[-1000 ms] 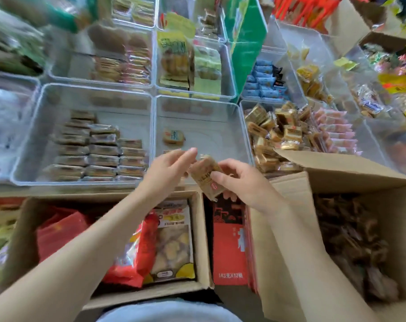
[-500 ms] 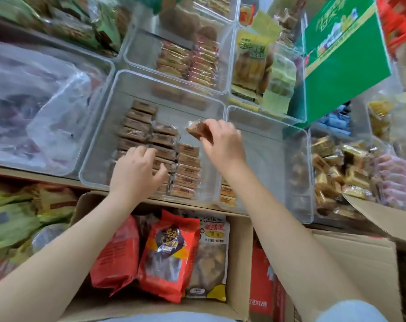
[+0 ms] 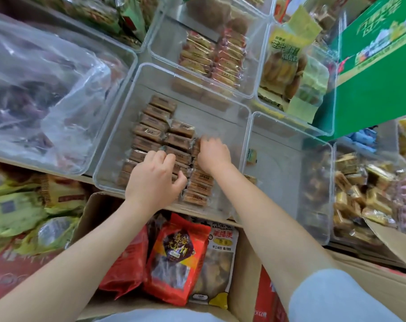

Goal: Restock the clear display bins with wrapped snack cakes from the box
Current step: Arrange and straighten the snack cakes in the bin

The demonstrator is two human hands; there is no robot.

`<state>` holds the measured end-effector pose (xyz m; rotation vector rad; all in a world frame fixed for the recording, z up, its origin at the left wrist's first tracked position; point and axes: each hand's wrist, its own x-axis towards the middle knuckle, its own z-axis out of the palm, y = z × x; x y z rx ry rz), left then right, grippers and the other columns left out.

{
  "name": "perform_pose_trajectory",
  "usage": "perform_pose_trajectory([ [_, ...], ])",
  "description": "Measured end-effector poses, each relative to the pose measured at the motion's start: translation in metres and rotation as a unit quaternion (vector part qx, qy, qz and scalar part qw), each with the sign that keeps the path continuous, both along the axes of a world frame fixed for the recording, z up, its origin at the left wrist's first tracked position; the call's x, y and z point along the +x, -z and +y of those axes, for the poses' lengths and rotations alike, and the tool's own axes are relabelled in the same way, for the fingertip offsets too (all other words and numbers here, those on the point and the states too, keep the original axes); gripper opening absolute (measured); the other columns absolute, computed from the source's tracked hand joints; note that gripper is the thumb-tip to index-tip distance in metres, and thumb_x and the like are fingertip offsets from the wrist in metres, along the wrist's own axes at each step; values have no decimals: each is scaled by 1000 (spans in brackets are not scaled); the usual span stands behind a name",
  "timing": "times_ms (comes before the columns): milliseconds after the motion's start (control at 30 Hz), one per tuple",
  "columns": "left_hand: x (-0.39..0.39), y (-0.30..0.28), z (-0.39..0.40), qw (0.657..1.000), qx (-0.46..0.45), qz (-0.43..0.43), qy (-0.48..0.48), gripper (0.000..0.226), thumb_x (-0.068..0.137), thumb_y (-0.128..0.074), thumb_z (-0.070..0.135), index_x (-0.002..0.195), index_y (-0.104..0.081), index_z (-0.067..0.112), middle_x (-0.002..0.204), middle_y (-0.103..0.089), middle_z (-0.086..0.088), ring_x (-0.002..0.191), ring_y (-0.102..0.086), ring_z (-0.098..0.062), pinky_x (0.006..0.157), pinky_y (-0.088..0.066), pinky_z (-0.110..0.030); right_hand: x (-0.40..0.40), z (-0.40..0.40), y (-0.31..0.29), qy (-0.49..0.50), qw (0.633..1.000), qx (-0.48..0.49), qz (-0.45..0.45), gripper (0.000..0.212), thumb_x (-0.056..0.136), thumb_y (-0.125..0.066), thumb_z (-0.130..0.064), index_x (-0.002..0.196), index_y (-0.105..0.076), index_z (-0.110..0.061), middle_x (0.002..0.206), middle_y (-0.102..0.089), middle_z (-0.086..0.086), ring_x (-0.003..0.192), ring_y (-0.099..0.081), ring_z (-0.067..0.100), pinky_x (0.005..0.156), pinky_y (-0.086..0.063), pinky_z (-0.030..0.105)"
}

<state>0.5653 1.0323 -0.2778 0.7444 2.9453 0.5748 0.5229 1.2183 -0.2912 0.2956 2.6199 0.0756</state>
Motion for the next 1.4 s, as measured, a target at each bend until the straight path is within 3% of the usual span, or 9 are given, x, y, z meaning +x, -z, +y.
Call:
perform_pose_trajectory([
  [167, 1, 0, -1, 1000, 6, 11, -8, 35, 86, -46, 39, 84, -61, 7, 80, -58, -7, 81, -55, -28, 49, -40, -32, 9, -5, -3, -22, 999, 20, -23, 68, 96, -44, -15, 157, -15, -5, 145, -46, 17, 133, -43, 32, 107, -34, 41],
  [267, 3, -1, -1, 1000, 6, 2, -8, 38, 85, -43, 40, 84, -61, 6, 80, -59, -7, 81, -55, -28, 50, -41, -32, 28, -7, -26, -41, 998, -23, 43, 52, 96, -45, -21, 145, -41, -9, 142, -49, 11, 132, -41, 29, 111, -29, 43],
  [367, 3, -3, 0, 999, -13, -41, -6, 47, 86, -38, 45, 94, -64, 7, 88, -62, -8, 89, -56, -29, 59, -48, -38, 73, -6, -65, -16, 970, -171, 172, 40, 97, -48, -19, 136, -56, -10, 136, -54, 8, 130, -44, 25, 113, -32, 42],
  [500, 8, -12, 5, 997, -63, -46, 11, 45, 90, -49, 44, 108, -64, 6, 100, -65, -12, 97, -57, -33, 73, -52, -44, 158, 25, -131, 60, 918, -279, 276, 25, 99, -52, -13, 118, -68, -14, 113, -62, -4, 105, -55, 7, 90, -41, 19],
  [700, 105, -70, 98, 990, 34, -46, 127, 62, 85, -44, 53, 119, -65, 5, 108, -66, -16, 100, -61, -38, 79, -52, -46, 294, 122, -189, 168, 880, -196, 400, 27, 93, -50, -12, 103, -74, -12, 99, -72, 0, 86, -65, 13, 79, -52, 29],
  [867, 239, -109, 203, 937, 150, -90, 303, 60, 84, -45, 49, 125, -62, 9, 123, -62, -13, 108, -59, -37, 89, -52, -46, 400, 191, -222, 267, 844, -140, 444, 24, 94, -54, -7, 104, -75, -11, 95, -74, 2, 85, -67, 17, 78, -53, 31],
  [1033, 333, -130, 275, 902, 188, -132, 364, 69, 90, -39, 57, 151, -40, 25, 162, -30, -1, 146, -27, -23, 115, -30, -44, 497, 258, -216, 311, 891, -91, 318, 26, 99, -48, -16, 110, -72, -16, 110, -70, 0, 102, -61, 15, 87, -49, 28],
  [1167, 369, -123, 308, 920, 140, -85, 356, 67, 92, -36, 62, 150, -44, 29, 166, -21, 6, 156, 2, -21, 123, -8, -48, 540, 302, -183, 299, 939, -83, 149, 32, 101, -43, -26, 121, -68, -23, 123, -67, -1, 111, -61, 19, 90, -50, 32],
  [1400, 377, -116, 305, 935, 161, -91, 302, 60, 93, -38, 52, 146, -50, 28, 160, -33, 10, 155, -1, -20, 122, -10, -52, 518, 343, -112, 241, 960, -117, -81, 28, 99, -50, -25, 121, -68, -22, 119, -66, 6, 98, -63, 26, 86, -56, 39],
])
